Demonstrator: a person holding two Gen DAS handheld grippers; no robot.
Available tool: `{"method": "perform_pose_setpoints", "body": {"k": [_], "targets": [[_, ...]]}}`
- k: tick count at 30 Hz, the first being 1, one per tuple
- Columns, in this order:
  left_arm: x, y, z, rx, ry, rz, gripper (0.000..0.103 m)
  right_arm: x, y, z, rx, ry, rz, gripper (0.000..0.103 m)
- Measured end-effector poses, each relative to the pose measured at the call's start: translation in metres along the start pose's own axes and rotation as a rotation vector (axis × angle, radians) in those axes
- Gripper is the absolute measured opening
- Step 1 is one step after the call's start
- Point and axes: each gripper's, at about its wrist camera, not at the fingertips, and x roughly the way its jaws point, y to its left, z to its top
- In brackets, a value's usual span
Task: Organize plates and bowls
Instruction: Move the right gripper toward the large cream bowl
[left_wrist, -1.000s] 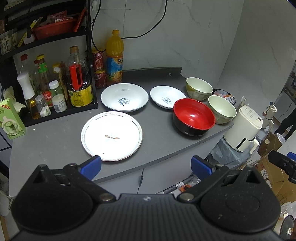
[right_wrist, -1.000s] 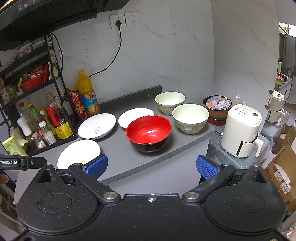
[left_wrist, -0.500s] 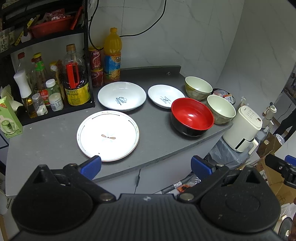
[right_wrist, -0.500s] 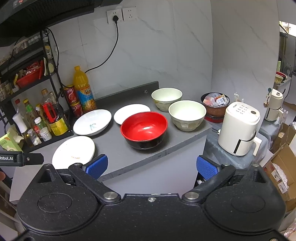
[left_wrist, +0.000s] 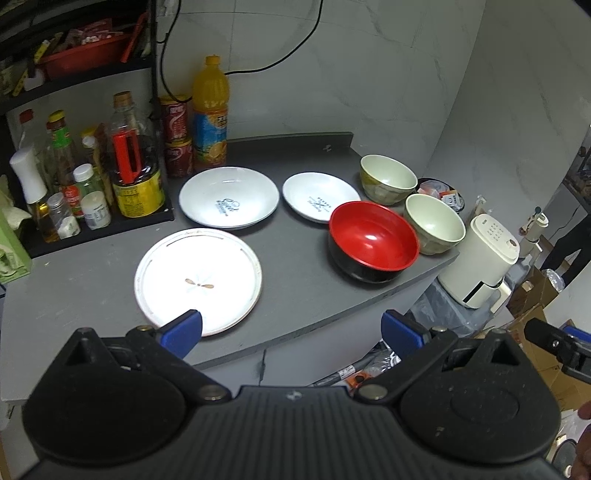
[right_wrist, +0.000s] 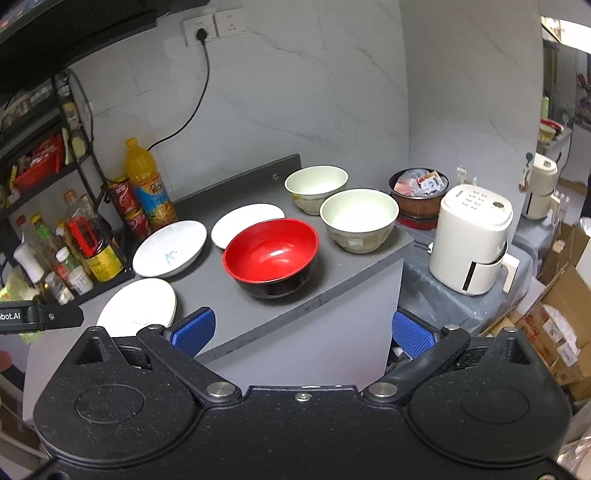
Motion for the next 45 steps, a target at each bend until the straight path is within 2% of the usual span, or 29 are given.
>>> {"method": "perform_pose_setpoints", "body": {"k": [4,11,13,29,35,45], "targets": [[0.011,-0.008,0.012,0.032,-0.008,-0.013,0.102,0.009,-0.006,0.004,0.054,0.003,-0.001,0.103],[0.036,-0.013,0.038,0.063,-0.010,-0.050,0.102,0.025,-0.002,0.014,0.026,0.004,-0.097,0.103],[0.044,-0.013,0.046,0.071,-0.006,-0.063,0.102,0.031,-0.002,0.017,0.043,0.014,-0.100,0.103],[0.104,0.012,0.101,0.129,0.035,-0.114,0.102,0.073,0.028,0.045,0.122,-0.016,-0.168,0.103],[0.118,0.019,0.119,0.156,0.048,-0.096,0.102,0.082,0.037,0.059,0.115,-0.052,-0.181,0.103],[0.132,0.022,0.145,0.136,0.030,-0.088,0.102,0.109,0.038,0.074,0.126,-0.039,-0.165,0.103]]}}
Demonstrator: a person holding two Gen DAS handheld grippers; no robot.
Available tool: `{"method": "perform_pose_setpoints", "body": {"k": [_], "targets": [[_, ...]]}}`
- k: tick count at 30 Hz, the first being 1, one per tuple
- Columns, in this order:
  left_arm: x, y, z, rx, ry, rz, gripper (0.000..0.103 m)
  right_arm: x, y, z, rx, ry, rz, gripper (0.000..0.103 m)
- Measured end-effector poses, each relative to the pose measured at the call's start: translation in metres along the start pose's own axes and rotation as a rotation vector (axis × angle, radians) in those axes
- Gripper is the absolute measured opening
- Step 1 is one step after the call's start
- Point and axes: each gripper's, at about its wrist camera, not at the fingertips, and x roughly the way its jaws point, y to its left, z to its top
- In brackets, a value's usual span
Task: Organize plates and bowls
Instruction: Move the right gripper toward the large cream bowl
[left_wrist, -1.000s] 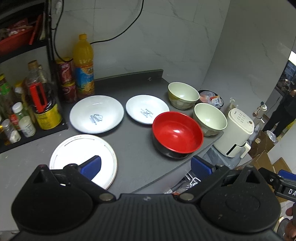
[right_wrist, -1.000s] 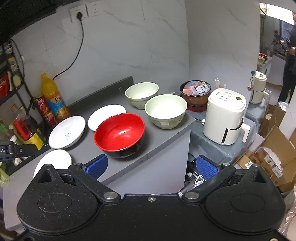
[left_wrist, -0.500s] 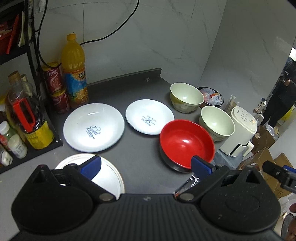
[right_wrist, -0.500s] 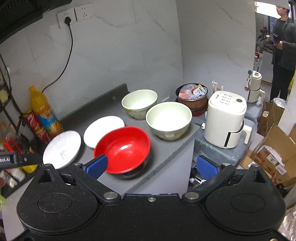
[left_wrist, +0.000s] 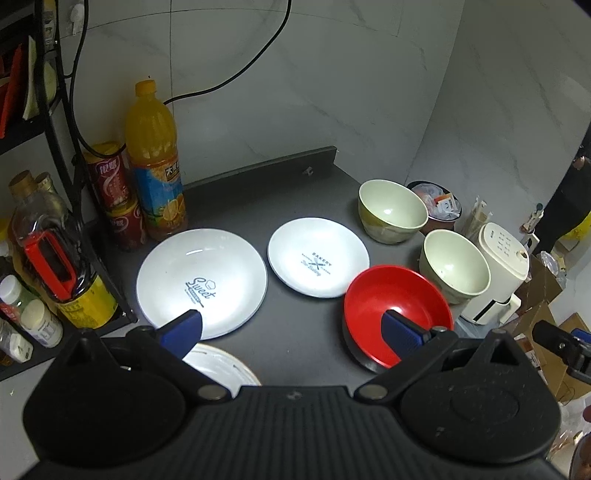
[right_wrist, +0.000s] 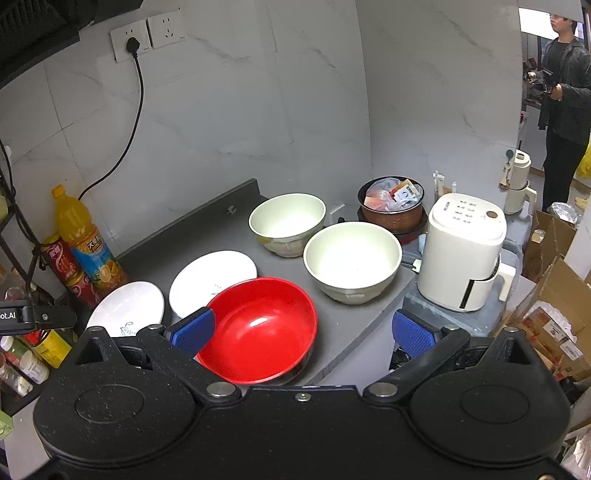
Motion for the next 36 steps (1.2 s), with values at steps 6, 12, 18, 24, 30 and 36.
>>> {"method": "perform_pose_setpoints", "body": {"k": [6,12,18,24,30,36], "targets": [[0.017,-0.014,0.016,-0.014,-0.004,0.021,0.102,0.025,-0.013,0.017,0.010,0.001,0.018,0.103],[0.038,-0.047,0.042,-0.003,-0.015,0.036,0.102,0.053,-0.033,0.044,-0.013,0.016,0.044,0.103],[0.067,-0.080,0.066,-0.009,-0.010,0.040,0.102,0.079,-0.054,0.067,-0.046,0.020,0.027,0.103],[0.096,-0.116,0.081,0.012,-0.003,0.021,0.102,0.109,-0.079,0.080,-0.039,0.053,0.059,0.103],[0.129,-0.139,0.088,-0.012,0.008,-0.020,0.100,0.145,-0.100,0.085,-0.037,0.114,0.035,0.103],[0.171,-0.156,0.088,-0.032,0.075,-0.051,0.088,0.176,-0.120,0.079,0.023,0.174,0.050,0.092]]}}
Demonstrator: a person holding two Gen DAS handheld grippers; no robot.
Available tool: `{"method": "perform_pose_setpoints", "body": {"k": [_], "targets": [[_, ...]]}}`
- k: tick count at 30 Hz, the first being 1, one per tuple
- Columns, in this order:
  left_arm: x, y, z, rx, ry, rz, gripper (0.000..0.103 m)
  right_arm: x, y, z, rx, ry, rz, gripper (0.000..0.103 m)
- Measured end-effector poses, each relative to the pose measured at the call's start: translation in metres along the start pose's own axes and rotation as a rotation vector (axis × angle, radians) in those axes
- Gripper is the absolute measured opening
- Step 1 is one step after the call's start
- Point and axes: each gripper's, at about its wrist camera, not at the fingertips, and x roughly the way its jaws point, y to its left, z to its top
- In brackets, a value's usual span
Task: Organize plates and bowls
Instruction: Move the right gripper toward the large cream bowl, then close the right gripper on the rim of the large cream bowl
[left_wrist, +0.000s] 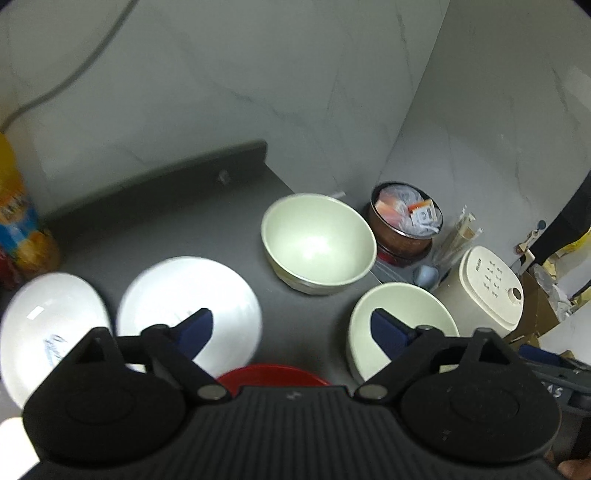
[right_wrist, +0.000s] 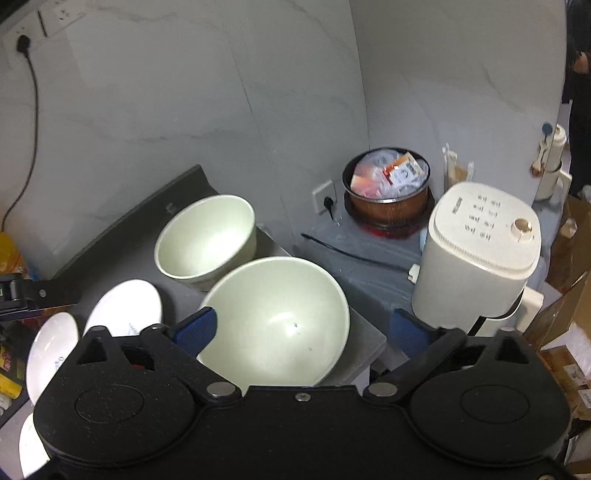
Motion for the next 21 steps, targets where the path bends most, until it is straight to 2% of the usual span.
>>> {"method": "perform_pose_setpoints", "body": {"k": [2,4,7,11,13,17,21], "targets": [[0.016,-0.004,-0.001,-0.022,0.033,-0.021,0.083,0.010,-0.007,0.000,0.014,0.030,0.009,0.077],[0.029,-0.011,-0.003,-0.027,0.062,-0.032,0.074,0.021,-0.015,-0.001,0.039,0.062,0.021,0.072],[0.048,-0.021,-0.006,-0.012,0.094,-0.032,0.069,0.036,-0.025,-0.005,0.090,0.120,0.047,0.065],[0.075,-0.029,-0.010,-0.035,0.150,-0.028,0.063,0.051,-0.027,-0.011,0.064,0.158,0.046,0.063],[0.087,-0.033,-0.011,-0.045,0.178,-0.022,0.057,0.058,-0.028,-0.012,0.068,0.179,0.048,0.061],[0.110,-0.035,-0.015,-0.063,0.230,-0.006,0.050,0.074,-0.029,-0.014,0.067,0.214,0.044,0.049],[0.127,-0.038,-0.017,-0.080,0.276,-0.008,0.046,0.084,-0.034,-0.015,0.100,0.240,0.057,0.046]]}}
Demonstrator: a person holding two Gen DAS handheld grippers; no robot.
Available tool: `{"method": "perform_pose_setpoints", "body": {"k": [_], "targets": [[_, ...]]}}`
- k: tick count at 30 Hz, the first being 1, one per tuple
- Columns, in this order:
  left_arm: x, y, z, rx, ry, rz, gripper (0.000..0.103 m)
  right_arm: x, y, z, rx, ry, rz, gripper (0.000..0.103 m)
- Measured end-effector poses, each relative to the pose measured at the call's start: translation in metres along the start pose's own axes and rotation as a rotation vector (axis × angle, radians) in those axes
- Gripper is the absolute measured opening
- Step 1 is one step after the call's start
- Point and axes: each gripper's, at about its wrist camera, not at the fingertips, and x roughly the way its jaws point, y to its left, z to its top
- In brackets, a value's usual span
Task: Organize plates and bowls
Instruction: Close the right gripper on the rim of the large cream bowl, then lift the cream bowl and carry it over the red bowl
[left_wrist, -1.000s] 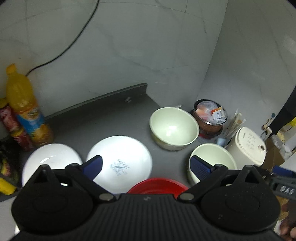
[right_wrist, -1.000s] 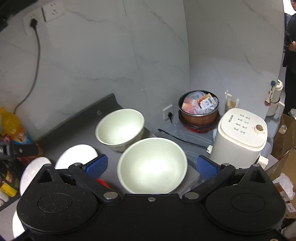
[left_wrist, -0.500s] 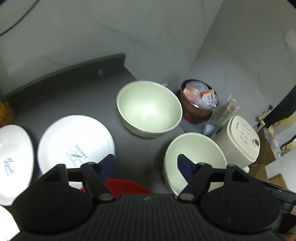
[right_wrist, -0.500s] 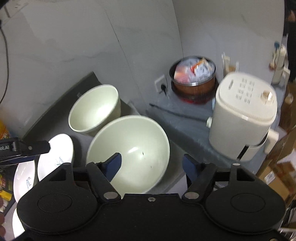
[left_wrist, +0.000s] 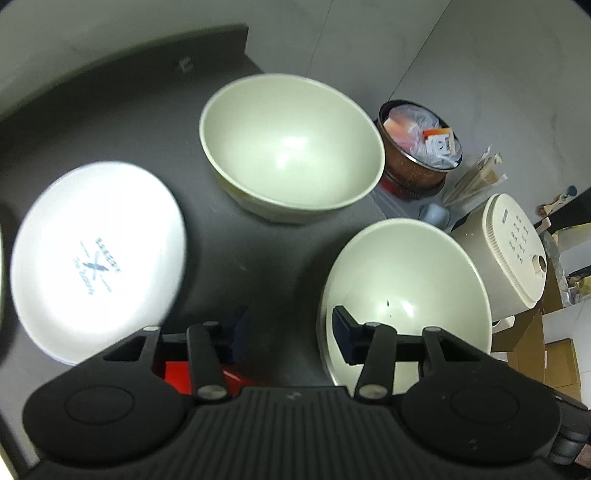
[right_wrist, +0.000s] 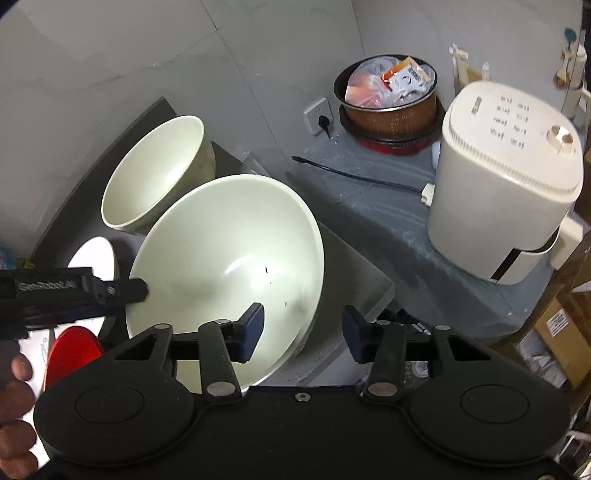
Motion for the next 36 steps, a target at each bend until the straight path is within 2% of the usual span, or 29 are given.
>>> {"method": "perform_pose_setpoints", "body": {"k": [1,2,4,8,13,18,22,29,36], "targets": [[0.003,-0.002,0.000,0.002,0.005,0.001,0.043,0.001,-0.001,0.000,0.003,0.002,0.001,0.045],[0.006,-0.003,0.000,0.002,0.009,0.000,0.042,0.004,-0.001,0.001,0.002,0.004,-0.002,0.041],[0.013,-0.005,0.001,-0.003,0.027,-0.005,0.031,0.008,-0.003,0.001,0.006,0.015,-0.001,0.031],[0.023,-0.011,0.005,0.019,0.052,0.020,0.024,0.014,-0.007,0.000,0.027,0.030,0.020,0.021],[0.027,-0.013,0.005,0.006,0.068,-0.019,0.014,0.011,-0.005,0.001,0.024,0.011,0.026,0.020],[0.020,-0.008,0.001,0.009,0.045,-0.036,0.013,0.000,-0.005,0.002,0.041,-0.028,0.040,0.020],[0.006,-0.005,0.001,0.018,0.006,-0.065,0.012,-0.013,-0.001,0.002,0.043,-0.067,0.051,0.020],[-0.034,0.009,0.001,-0.002,-0.078,-0.106,0.004,-0.041,0.014,0.002,0.072,-0.116,0.078,0.020],[-0.063,0.027,-0.006,-0.019,-0.134,-0.125,0.004,-0.060,0.037,-0.006,0.044,-0.165,0.102,0.020]]}}
